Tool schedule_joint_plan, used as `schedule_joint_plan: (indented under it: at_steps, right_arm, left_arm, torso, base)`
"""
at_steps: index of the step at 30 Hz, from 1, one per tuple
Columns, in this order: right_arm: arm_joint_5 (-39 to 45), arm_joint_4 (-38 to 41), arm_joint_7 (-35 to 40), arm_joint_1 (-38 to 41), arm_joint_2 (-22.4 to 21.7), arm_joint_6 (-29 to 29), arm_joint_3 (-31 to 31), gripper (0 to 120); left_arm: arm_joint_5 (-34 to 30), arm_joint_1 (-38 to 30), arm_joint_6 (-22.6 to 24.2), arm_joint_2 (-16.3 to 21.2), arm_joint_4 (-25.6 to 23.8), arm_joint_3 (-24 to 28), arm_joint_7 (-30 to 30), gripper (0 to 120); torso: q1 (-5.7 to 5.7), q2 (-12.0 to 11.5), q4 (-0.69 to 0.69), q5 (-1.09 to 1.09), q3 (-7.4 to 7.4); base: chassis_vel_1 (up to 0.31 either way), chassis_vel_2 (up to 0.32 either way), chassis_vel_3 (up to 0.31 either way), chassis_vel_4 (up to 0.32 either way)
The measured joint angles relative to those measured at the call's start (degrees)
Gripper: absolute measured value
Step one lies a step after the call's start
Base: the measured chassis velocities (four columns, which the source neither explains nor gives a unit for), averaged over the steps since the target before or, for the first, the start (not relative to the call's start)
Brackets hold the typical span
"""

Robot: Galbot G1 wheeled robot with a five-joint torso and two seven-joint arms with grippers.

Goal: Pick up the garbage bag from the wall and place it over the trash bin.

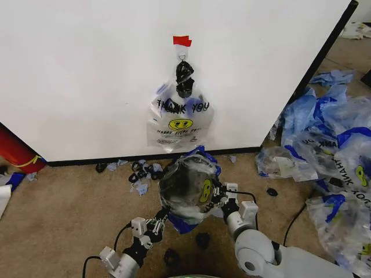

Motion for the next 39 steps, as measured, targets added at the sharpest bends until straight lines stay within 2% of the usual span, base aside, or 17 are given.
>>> schedule_joint_plan:
  at_steps: [2,6,8,12,15,20,22,25,39]
  right_arm:
    - [-0.1,-0.1,0.1,0.0,0.0,0.0,0.0,1]
    - [-0.1,-0.2,0.1,0.1,-0.1,0.0,0.1,1]
    - [-0.2,-0.2,0.1,0.1,-0.1,0.0,0.1,1]
    - [-0.4,-0.5,0.1,0.0,-0.1,-0.2,0.0,1]
    - [-0.4,-0.5,0.1,0.0,-0.1,-0.2,-0.1,1]
    - [-0.6,-0.5,0.1,0.0,-0.2,-0.3,-0.1,1]
    - [-0.6,-0.5,0.1,0.0,-0.2,-0.3,-0.1,1]
    - [-1.0,-0.7,0.2,-0.1,-0.2,-0.4,0.0,1]
    - [-1.2,-0.4,0.4,0.0,-0.3,-0.4,0.7,1]
  left_arm:
    - [0.0,-0.4,0.0,0.0,-0.3,-0.1,0.0,8]
    - [-0.1,-0.7,0.1,-0.1,-0.5,-0.1,0.1,23]
    - [-0.2,-0.7,0.1,-0.1,-0.5,-0.1,0.1,26]
    - [-0.1,-0.6,0.1,-0.3,-0.5,-0.2,0.1,45]
    - [-0.1,-0.6,0.0,-0.3,-0.5,-0.3,0.1,51]
    - [-0.1,-0.5,-0.1,-0.3,-0.5,-0.4,0.1,74]
    - [-0.1,-0.5,-0.1,-0.3,-0.5,-0.4,0.1,76]
    - [-0.1,-0.4,-0.1,-0.2,-0.5,-0.4,0.1,91]
    - [0.2,-0.1,-0.3,-0.5,-0.3,-0.3,0.6,92]
  torso:
    - [0.0,0.0,0.0,0.0,0.0]
    - [0.0,0.0,0.0,0.0,0.0]
    - [0.0,0.0,0.0,0.0,0.0]
    - [0.0,0.0,0.0,-0.01,0.0]
    - [0.0,0.0,0.0,0.01,0.0]
    - [0.0,0.0,0.0,0.0,0.0]
    - [0.0,0.0,0.0,0.0,0.0]
    - [0.0,0.0,0.0,0.0,0.0]
    - [0.0,0.0,0.0,0.0,0.0]
  base:
    - [0.0,0.0,0.0,0.0]
    - [0.0,0.0,0.0,0.0]
    - [0.0,0.0,0.0,0.0]
    - [0.0,0.0,0.0,0.0]
    - [0.0,0.0,0.0,0.0]
    - [0.0,0.0,0.0,0.0]
    - [0.0,0.0,0.0,0.0]
    - [0.0,0.0,0.0,0.0]
    - [0.0,0.0,0.0,0.0]
